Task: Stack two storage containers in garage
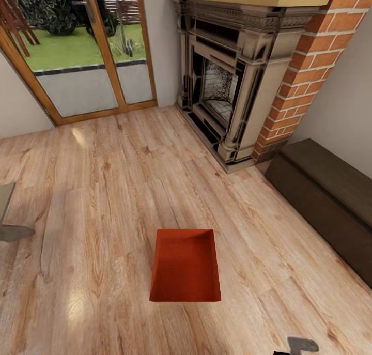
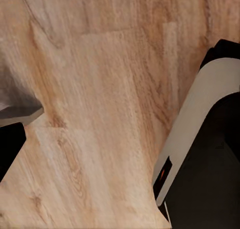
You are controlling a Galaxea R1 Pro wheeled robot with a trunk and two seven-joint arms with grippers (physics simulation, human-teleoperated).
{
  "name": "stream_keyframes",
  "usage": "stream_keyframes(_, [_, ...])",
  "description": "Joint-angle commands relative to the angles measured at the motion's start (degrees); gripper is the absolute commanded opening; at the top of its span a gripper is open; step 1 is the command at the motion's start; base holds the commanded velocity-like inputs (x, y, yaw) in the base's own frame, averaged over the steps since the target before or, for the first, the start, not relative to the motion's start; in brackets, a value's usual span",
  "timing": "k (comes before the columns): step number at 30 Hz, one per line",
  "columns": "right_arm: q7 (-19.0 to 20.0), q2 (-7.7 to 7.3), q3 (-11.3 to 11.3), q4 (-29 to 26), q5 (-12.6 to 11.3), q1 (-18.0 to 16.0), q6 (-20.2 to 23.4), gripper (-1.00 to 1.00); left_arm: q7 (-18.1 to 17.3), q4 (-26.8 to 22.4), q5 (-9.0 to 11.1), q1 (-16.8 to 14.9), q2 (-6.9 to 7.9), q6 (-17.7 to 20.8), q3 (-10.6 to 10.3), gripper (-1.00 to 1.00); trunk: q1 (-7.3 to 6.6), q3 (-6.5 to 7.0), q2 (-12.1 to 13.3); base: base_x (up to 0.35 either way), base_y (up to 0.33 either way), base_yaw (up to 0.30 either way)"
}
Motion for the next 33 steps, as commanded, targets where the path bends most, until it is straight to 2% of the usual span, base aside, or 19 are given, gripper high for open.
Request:
stream_keyframes(1, [-0.42, -0.02, -0.83, 0.11, 0.26, -2.00, -0.59, 1.00, 0.15, -0.30, 0.33, -0.70, 0.11, 0.66, 0.10, 1.00, 0.00, -0.04, -0.02, 0.000, 0.000, 0.000])
stream_keyframes(4, [-1.17, 0.06, -1.19, 0.15, 0.21, -5.89, -0.91, 1.00, 0.16, -0.30, 0.37, -3.51, 0.04, 1.19, 0.11, 1.00, 0.00, -0.04, -0.02, 0.000, 0.000, 0.000])
stream_keyframes(7, [-1.54, 0.43, -1.42, 0.22, 0.17, -10.85, -1.06, 1.00, 0.17, -0.02, 0.29, -7.65, -0.07, 2.31, 0.11, 1.00, 0.00, -0.04, -0.02, 0.000, 0.000, 0.000])
stream_keyframes(9, [-1.60, 0.58, -1.43, 0.23, 0.18, -12.38, -1.09, 1.00, 0.15, -0.01, 0.24, -9.49, -0.14, 2.95, 0.11, 1.00, 0.00, -0.04, -0.02, 0.000, 0.000, 0.000])
stream_keyframes(10, [-1.65, 0.93, -1.41, 0.22, 0.21, -13.51, -1.14, 1.00, 0.13, 0.03, 0.17, -11.48, -0.44, 3.61, 0.11, 1.00, 0.00, -0.04, -0.02, 0.000, 0.000, 0.000])
stream_keyframes(12, [-1.67, 2.11, -1.34, 0.21, 0.34, -14.23, -1.19, 1.00, 0.08, 0.06, 0.02, -13.43, -1.09, 4.14, 0.06, 1.00, 0.00, -0.04, -0.02, 0.000, 0.000, 0.000])
stream_keyframes(13, [-1.70, 5.27, -1.20, 0.19, 0.76, -14.85, -1.28, 1.00, 0.08, 0.01, -0.39, -15.92, -3.06, 4.61, -0.11, 1.00, 0.00, -0.04, -0.02, 0.000, 0.000, 0.000])
stream_keyframes(14, [-1.70, 7.53, -1.08, 0.18, 0.95, -15.09, -1.42, 1.00, 0.12, -0.20, -0.82, -17.19, -5.04, 4.78, -0.29, 1.00, 0.00, -0.04, -0.02, 0.000, 0.000, 0.000])
stream_keyframes(15, [-1.69, 10.23, -0.90, 0.18, 1.08, -15.30, -2.43, 1.00, 0.19, -0.61, -2.35, -18.93, -8.25, 4.79, -0.48, 1.00, 0.00, -0.04, -0.02, 0.000, 0.000, 0.000])
stream_keyframes(16, [-1.67, 11.42, -0.79, 0.18, 1.19, -15.37, -3.09, 1.00, 0.21, -0.91, -3.85, -19.90, -9.88, 4.65, -0.55, 1.00, 0.00, -0.04, -0.02, 0.000, 0.000, 0.000])
stream_keyframes(17, [-1.66, 11.88, -0.73, 0.17, 1.27, -15.40, -3.35, 1.00, 0.22, -1.11, -4.73, -20.29, -10.55, 4.56, -0.58, 1.00, 0.00, -0.04, -0.02, 0.000, 0.000, 0.000])
stream_keyframes(19, [-1.53, 12.97, -0.30, 0.24, 1.57, -15.45, -4.13, 1.00, 0.26, -1.49, -8.48, -21.20, -12.32, 4.13, -0.61, 1.00, 0.00, -0.04, -0.02, 0.000, 0.000, 0.000])
stream_keyframes(20, [-0.97, 13.30, 0.34, 2.41, 2.09, -15.43, -4.91, 1.00, 0.26, -1.66, -11.50, -21.72, -13.02, 1.11, -0.36, 1.00, 0.00, -0.04, -0.02, 0.000, 0.000, 0.000])
stream_keyframes(24, [-0.50, 13.48, 2.49, 5.32, 2.67, -15.43, -6.80, 1.00, 0.26, -2.00, -11.83, -21.89, -13.03, -2.89, -0.06, 1.00, 0.00, -0.04, -0.02, 0.000, 0.000, 0.000])
stream_keyframes(28, [-0.22, 13.61, 3.45, 5.96, 2.94, -15.42, -7.66, 1.00, 0.24, -2.38, -12.01, -21.92, -13.05, -3.88, -0.18, 1.00, 0.00, -0.04, -0.02, 0.000, 0.000, 0.000])
stream_keyframes(33, [0.62, 13.62, 3.57, 6.05, 4.86, -15.42, -7.87, 1.00, 0.13, -2.51, -11.99, -21.92, -13.07, -4.11, -0.11, 1.00, 0.00, -0.04, -0.02, 0.000, 0.000, 0.000])
